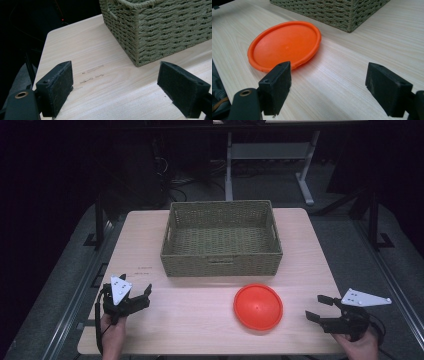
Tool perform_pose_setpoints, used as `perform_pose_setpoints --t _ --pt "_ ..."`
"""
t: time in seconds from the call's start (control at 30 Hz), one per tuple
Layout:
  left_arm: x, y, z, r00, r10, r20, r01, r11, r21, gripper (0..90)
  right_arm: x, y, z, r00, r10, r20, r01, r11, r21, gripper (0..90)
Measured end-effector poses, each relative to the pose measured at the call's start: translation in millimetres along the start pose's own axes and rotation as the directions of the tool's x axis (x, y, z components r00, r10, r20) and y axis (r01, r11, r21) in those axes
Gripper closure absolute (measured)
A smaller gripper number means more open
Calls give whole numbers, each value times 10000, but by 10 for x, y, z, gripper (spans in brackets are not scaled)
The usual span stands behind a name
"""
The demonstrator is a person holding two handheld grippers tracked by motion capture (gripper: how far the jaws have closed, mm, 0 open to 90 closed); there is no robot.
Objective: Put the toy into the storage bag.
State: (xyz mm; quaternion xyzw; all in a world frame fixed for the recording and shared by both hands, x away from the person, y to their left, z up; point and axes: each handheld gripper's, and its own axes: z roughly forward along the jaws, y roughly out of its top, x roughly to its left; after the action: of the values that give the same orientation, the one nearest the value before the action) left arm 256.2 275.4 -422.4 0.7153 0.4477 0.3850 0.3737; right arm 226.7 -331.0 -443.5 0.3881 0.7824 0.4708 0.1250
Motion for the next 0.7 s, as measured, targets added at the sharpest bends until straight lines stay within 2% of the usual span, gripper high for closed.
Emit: perform_pose_setpoints --t 0.17,0.57,0.7 --pt "14 -9 8 10000 -19 84 19 10000 18 127 15 43 23 9999 59 -144 -59 10000 27 203" --pt "1 -11 -13 9998 33 185 -32 10000 -69 128 123 268 185 9986 -428 -302 441 9982 417 207" --pt "0 -13 -1 9999 -17 165 18 10000 -69 128 117 343 271 9979 -403 -511 441 9961 766 214"
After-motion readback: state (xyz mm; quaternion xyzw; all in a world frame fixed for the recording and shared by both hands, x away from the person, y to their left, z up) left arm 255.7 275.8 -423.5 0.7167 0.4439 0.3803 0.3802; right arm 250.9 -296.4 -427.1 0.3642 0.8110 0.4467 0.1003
